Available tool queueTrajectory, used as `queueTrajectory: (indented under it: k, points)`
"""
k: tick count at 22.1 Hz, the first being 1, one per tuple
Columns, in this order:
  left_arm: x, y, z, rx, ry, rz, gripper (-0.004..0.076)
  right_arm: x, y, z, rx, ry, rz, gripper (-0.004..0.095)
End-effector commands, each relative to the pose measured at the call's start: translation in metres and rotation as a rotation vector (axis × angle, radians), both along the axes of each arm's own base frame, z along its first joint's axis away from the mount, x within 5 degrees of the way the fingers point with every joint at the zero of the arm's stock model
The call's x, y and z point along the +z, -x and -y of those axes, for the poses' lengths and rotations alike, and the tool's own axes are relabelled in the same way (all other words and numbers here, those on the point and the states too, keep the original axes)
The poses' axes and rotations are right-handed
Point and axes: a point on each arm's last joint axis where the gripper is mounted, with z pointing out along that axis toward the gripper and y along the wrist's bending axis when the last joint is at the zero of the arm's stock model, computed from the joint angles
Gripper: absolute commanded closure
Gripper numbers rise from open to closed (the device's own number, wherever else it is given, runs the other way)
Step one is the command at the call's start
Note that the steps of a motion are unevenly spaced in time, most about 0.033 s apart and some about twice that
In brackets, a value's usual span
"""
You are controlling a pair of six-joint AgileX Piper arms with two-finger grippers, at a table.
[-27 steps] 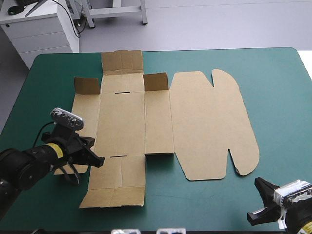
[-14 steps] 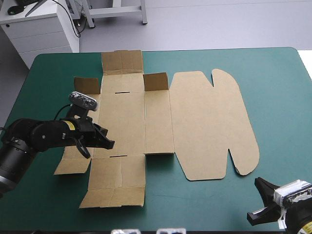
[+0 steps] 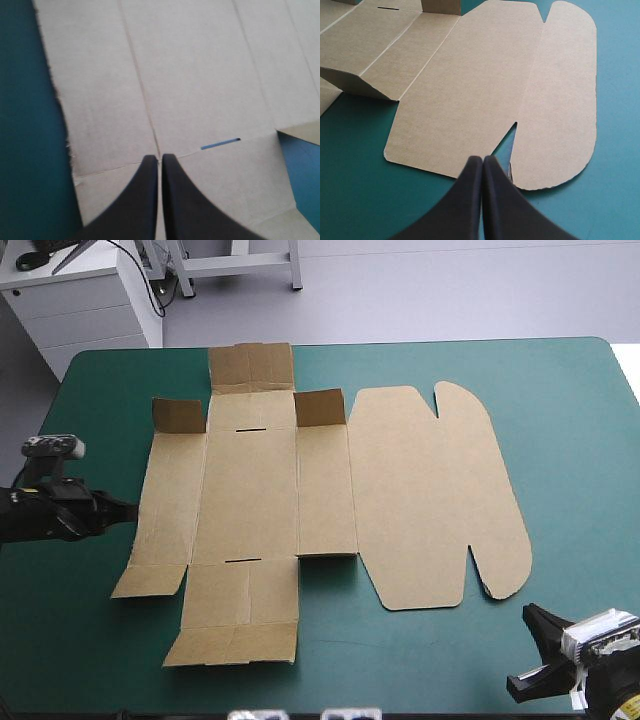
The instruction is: Fold the box
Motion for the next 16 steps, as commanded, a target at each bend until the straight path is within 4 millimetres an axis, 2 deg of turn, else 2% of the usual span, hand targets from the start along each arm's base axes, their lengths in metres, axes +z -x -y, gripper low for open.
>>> queueTrajectory:
  k: [1, 6, 11, 16]
  points:
    - [0.008, -0.005, -0.017, 0.095, 0.052, 0.057, 0.0704, 0.013, -0.002, 0.0, -0.006, -0.022, 0.082, 0.0927]
    - [-0.011, -0.019, -0.034, 0.119, -0.004, -0.014, 0.0704, 0.013, -0.002, 0.0, -0.006, -0.022, 0.082, 0.0927]
    - [-0.047, -0.036, -0.058, 0.122, -0.1, -0.189, 0.071, 0.013, -0.002, 0.0, -0.006, -0.022, 0.082, 0.0927]
    - [-0.057, -0.052, -0.058, 0.148, 0.002, -0.162, 0.0711, 0.013, -0.002, 0.0, -0.006, -0.022, 0.082, 0.0927]
